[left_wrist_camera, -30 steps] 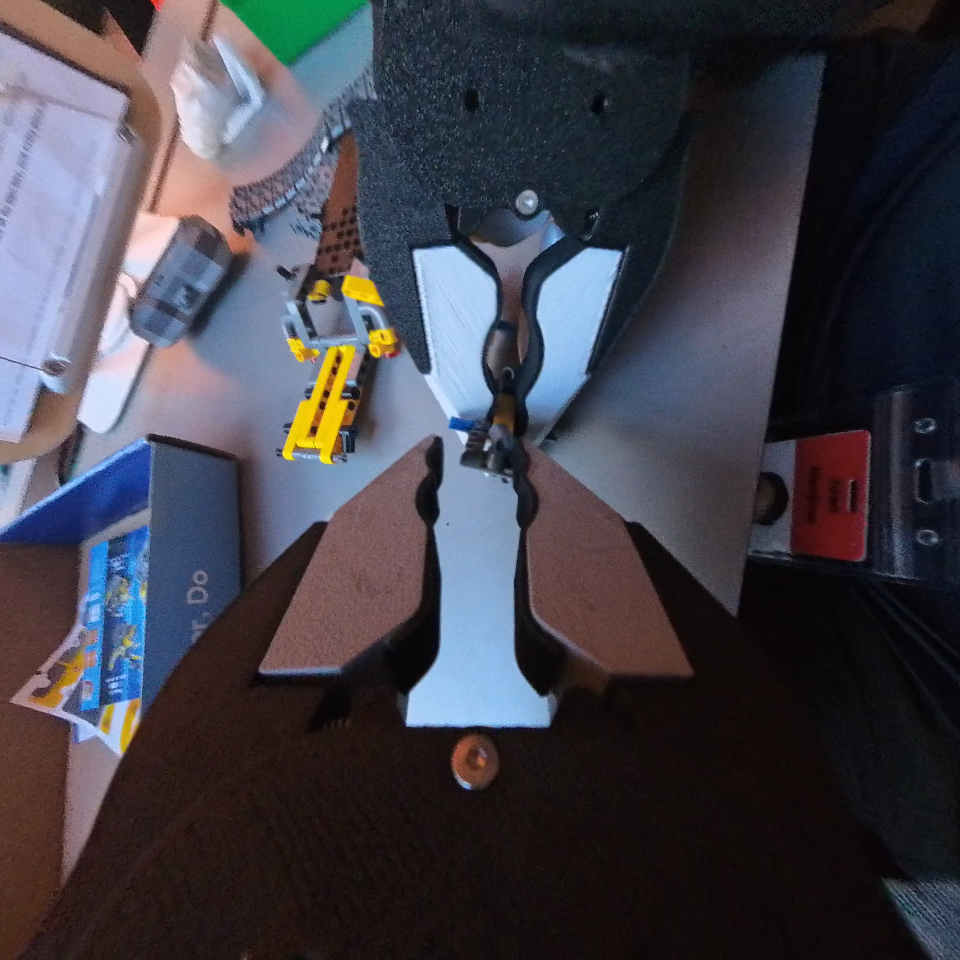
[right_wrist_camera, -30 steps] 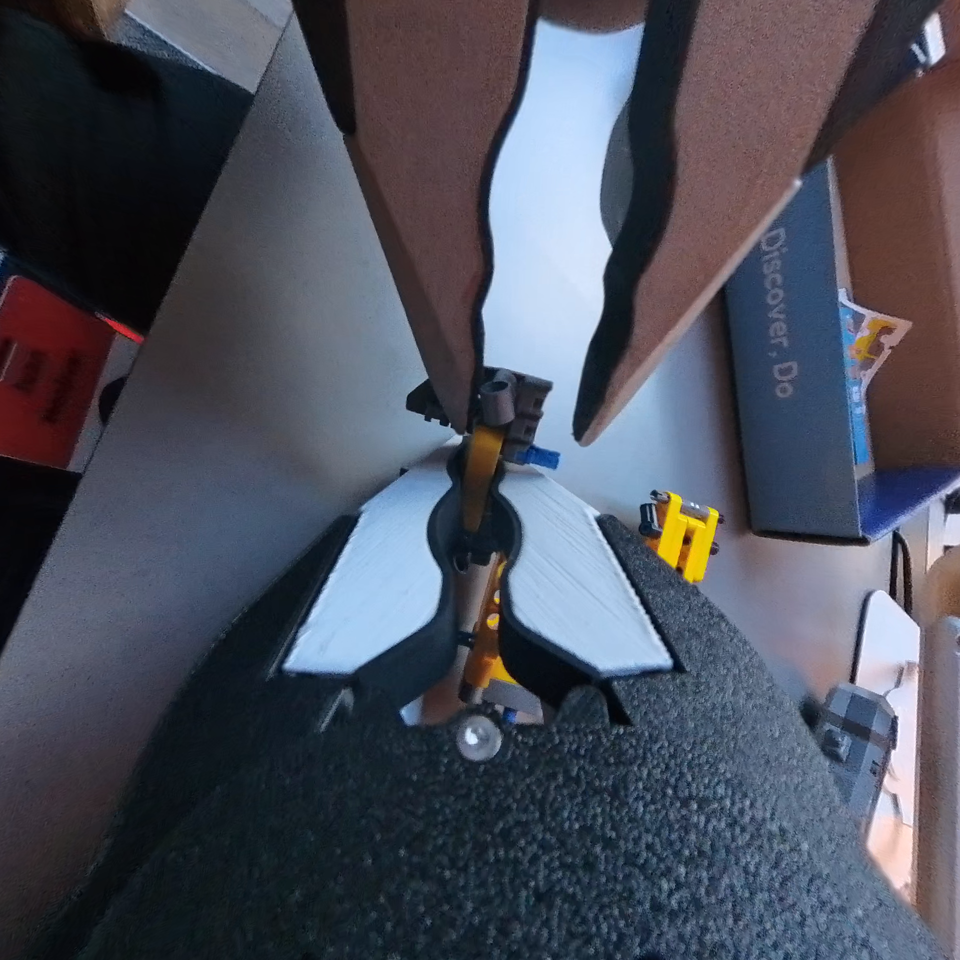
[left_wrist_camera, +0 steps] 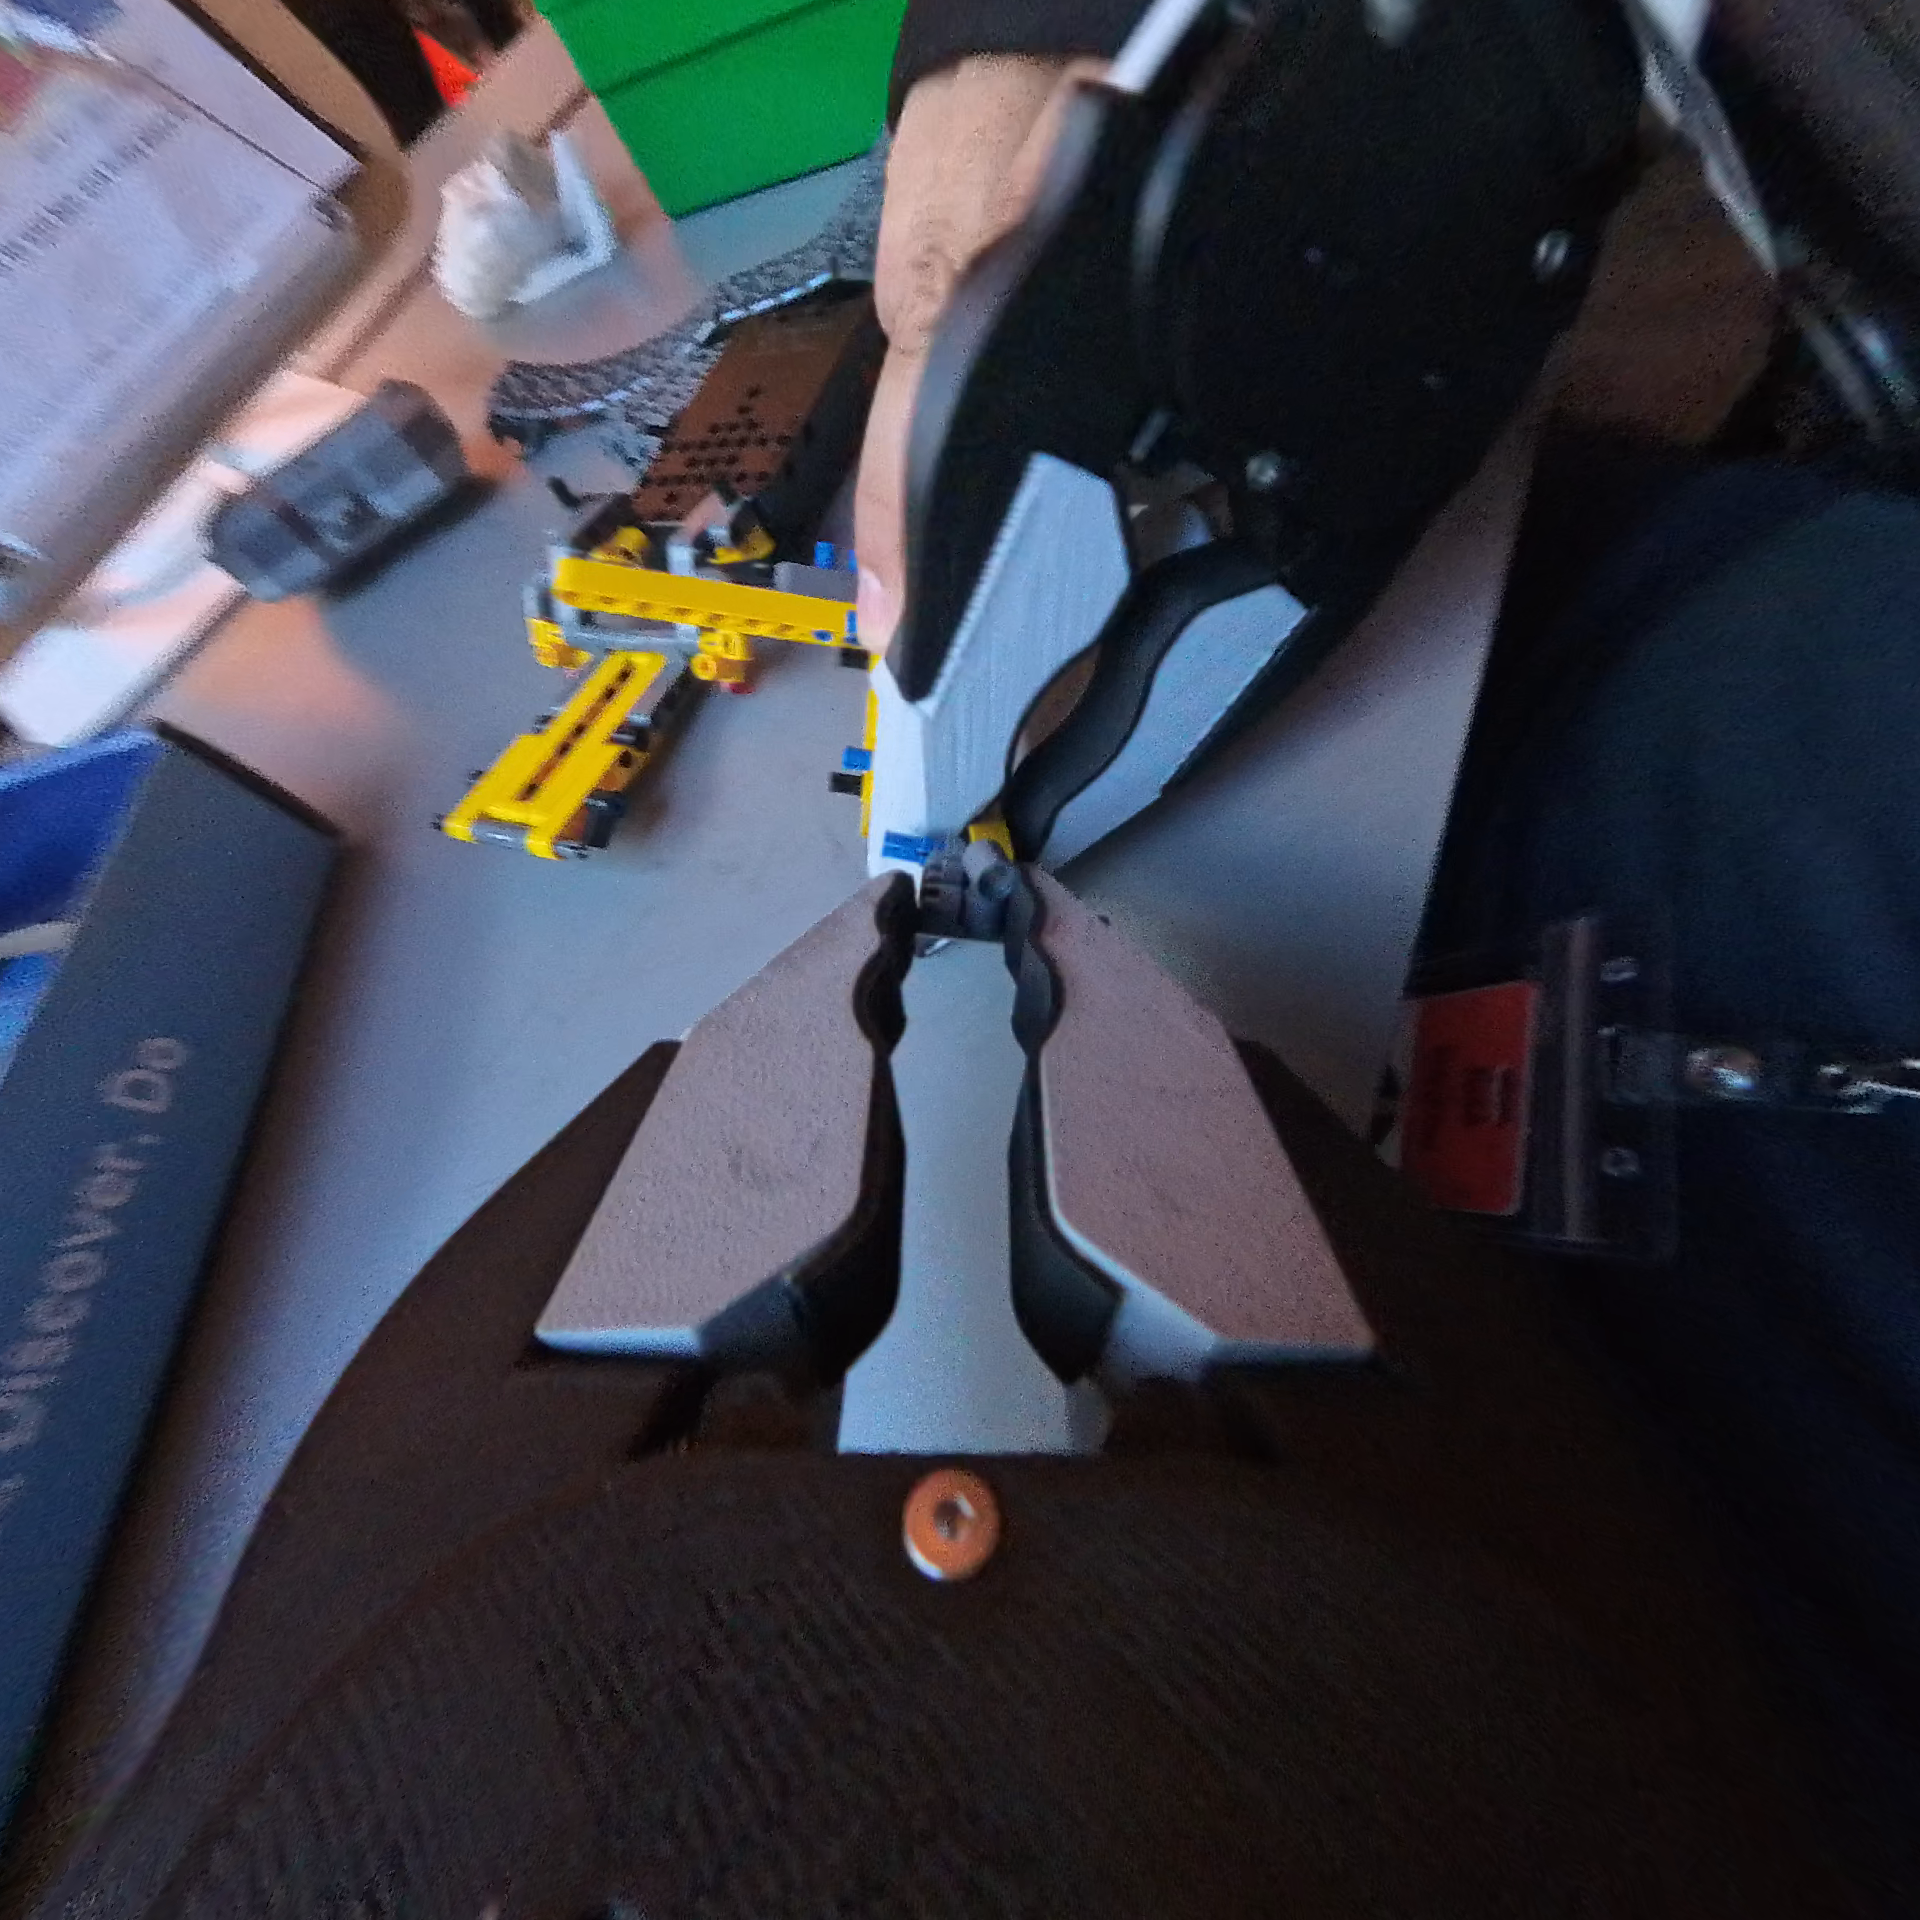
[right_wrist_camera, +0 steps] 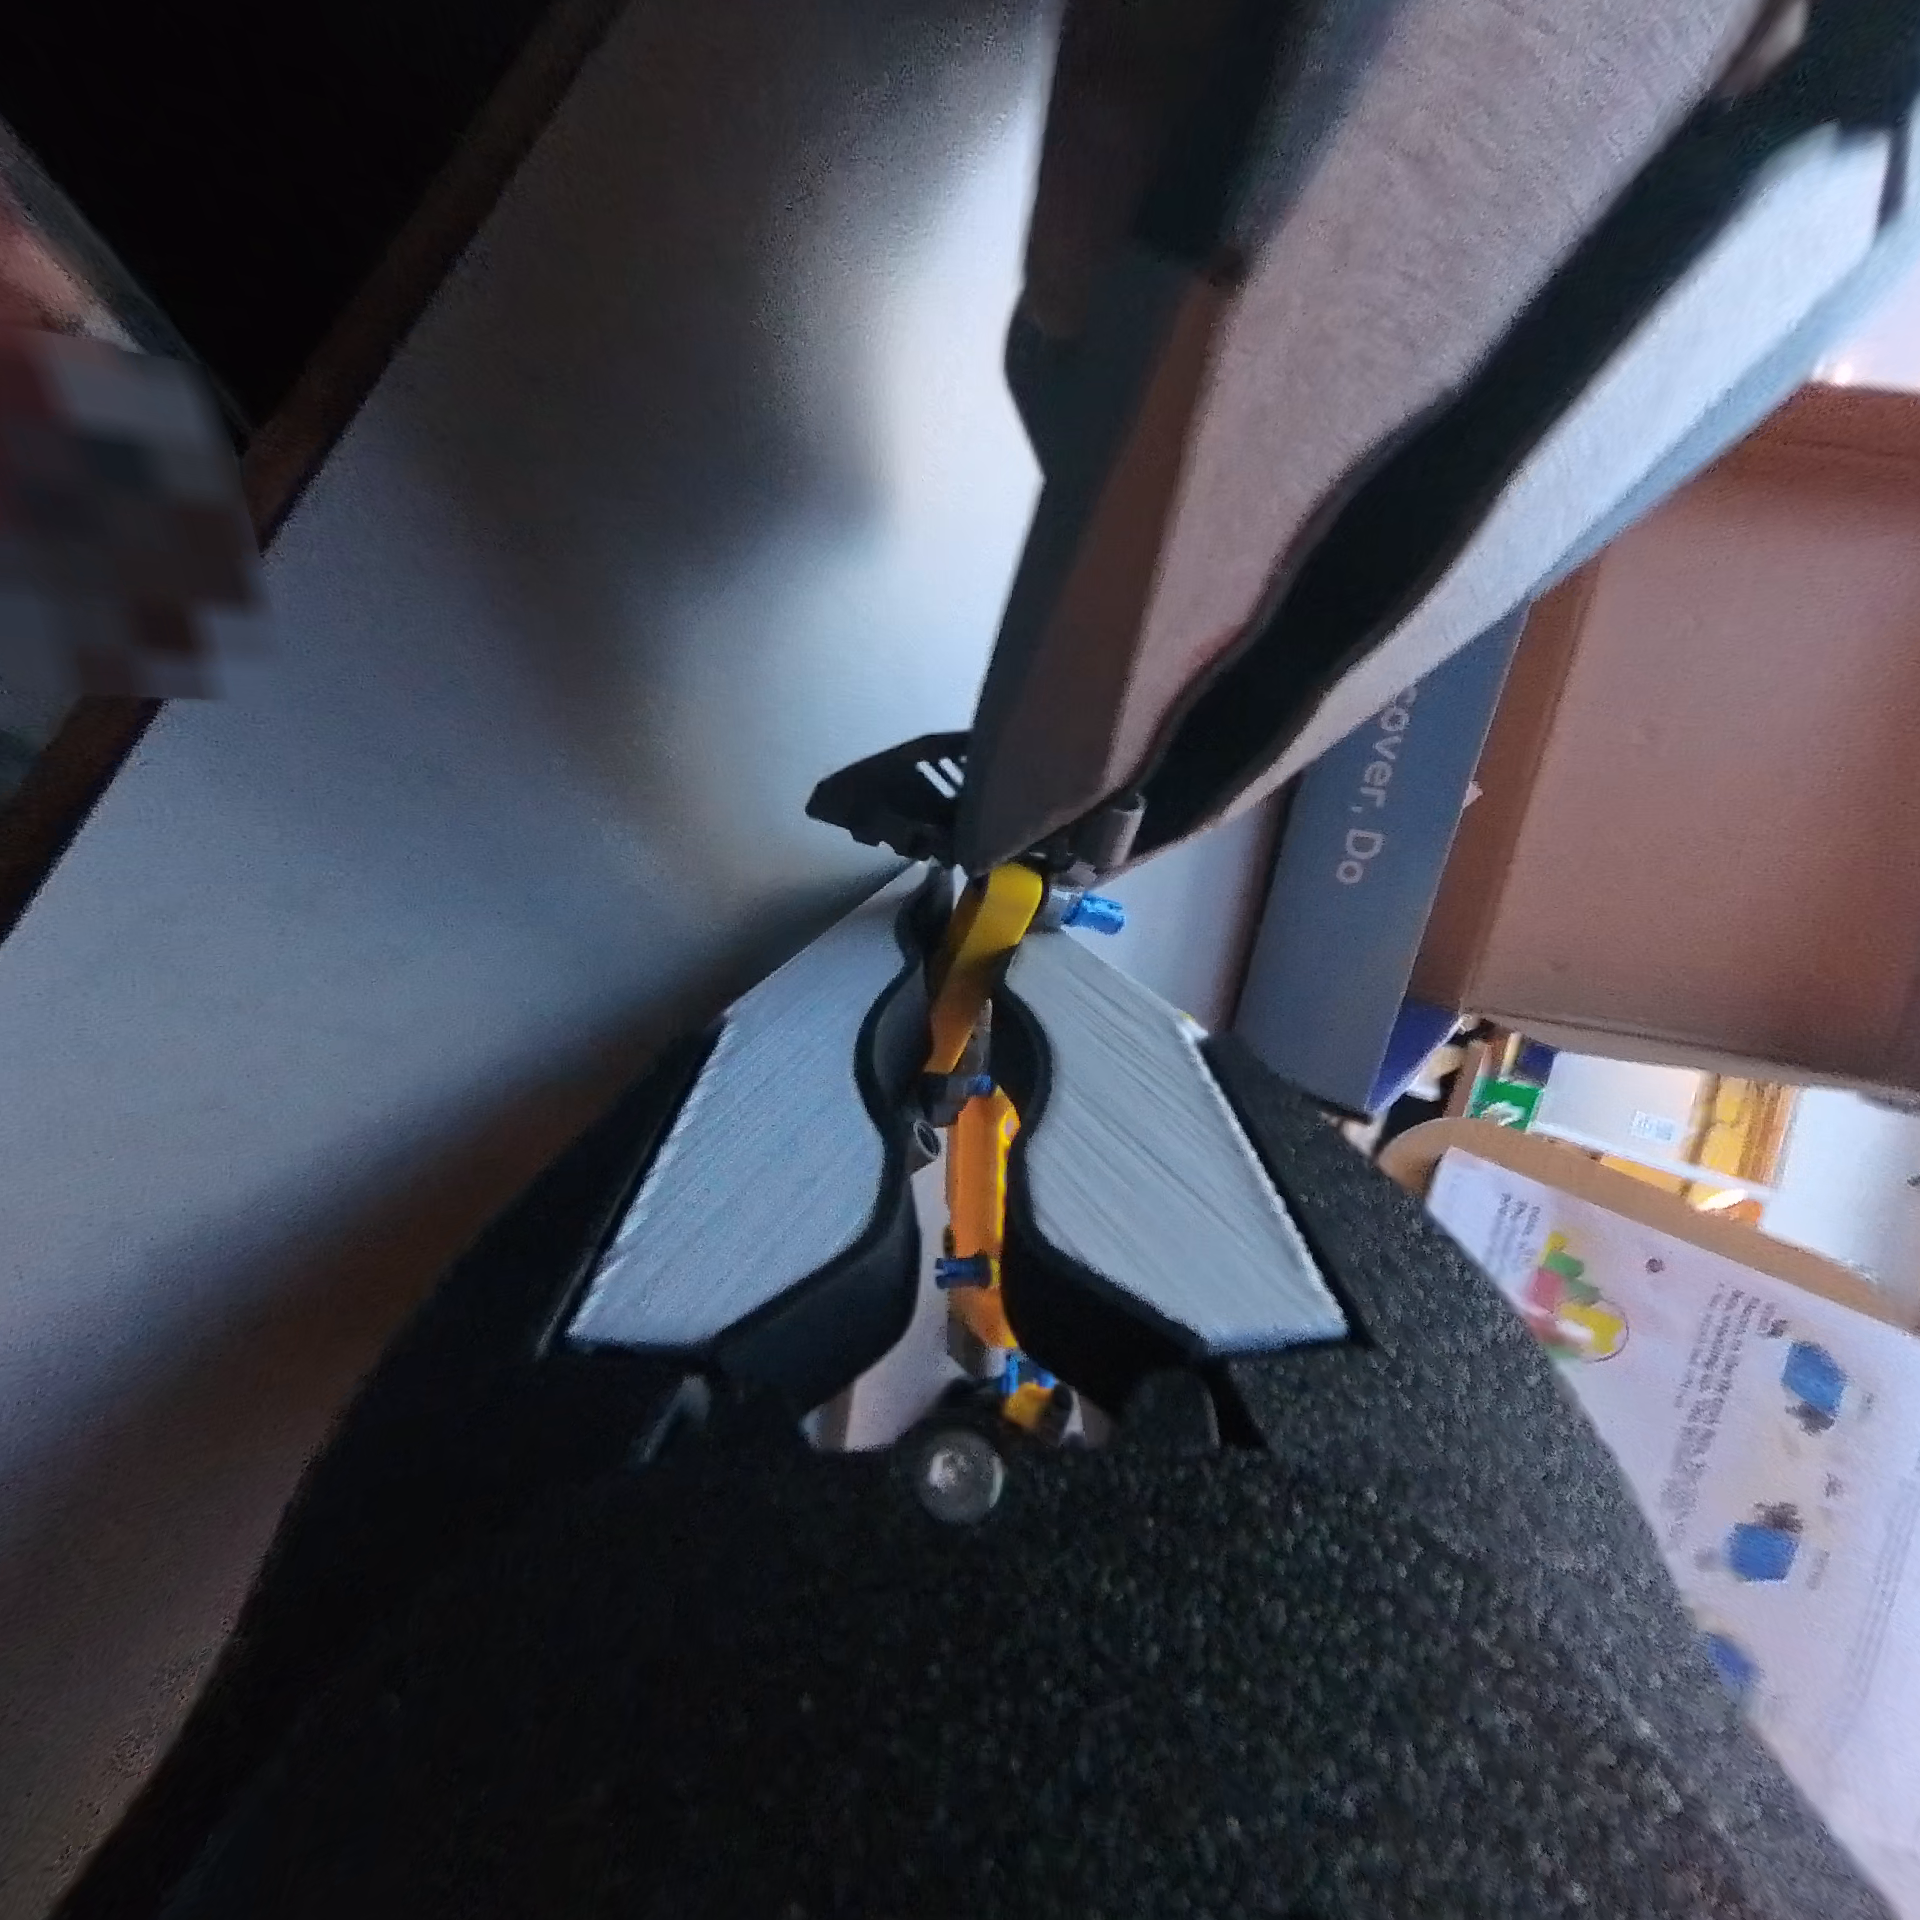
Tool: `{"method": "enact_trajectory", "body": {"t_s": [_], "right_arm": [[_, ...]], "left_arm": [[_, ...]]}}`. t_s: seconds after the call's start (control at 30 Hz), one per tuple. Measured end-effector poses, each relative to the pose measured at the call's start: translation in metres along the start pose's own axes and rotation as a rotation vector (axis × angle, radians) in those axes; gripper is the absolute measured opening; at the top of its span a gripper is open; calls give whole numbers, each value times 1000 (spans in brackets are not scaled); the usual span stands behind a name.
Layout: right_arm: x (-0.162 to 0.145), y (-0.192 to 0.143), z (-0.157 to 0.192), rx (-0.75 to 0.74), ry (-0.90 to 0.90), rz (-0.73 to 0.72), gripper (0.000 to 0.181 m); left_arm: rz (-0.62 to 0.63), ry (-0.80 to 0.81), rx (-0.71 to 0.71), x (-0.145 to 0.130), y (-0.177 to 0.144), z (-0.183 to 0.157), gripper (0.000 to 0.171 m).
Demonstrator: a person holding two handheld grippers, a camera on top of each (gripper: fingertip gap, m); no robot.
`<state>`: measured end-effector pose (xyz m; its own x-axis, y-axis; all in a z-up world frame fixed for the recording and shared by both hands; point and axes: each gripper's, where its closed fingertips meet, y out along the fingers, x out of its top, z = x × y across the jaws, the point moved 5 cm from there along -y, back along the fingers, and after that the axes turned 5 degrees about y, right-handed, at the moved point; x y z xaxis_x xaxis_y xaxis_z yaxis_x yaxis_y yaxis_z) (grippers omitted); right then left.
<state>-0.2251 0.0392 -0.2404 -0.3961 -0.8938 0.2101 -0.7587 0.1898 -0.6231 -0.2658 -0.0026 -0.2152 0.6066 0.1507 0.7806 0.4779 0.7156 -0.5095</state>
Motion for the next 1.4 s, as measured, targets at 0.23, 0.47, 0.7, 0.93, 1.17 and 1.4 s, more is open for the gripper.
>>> {"method": "enact_trajectory", "body": {"t_s": [0.23,0.47,0.7,0.93,1.17,1.4], "right_arm": [[0,-1,2,3,411,-102,0],[-2,-2,2,-33,433,-128,1],[0,-2,3,-36,451,-143,0],[1,-3,2,1,478,-136,0],[0,0,-5,206,598,-55,0],[5,2,-11,325,564,84,0]], "left_arm": [[-12,135,92,2,-2,-5,17],[35,-31,124,1,-2,-3,21],[36,-194,116,-3,-8,-4,21],[69,-151,100,-3,-4,0,17],[145,21,157,-2,-2,6,16],[129,-134,32,-9,-5,14,16]]}}
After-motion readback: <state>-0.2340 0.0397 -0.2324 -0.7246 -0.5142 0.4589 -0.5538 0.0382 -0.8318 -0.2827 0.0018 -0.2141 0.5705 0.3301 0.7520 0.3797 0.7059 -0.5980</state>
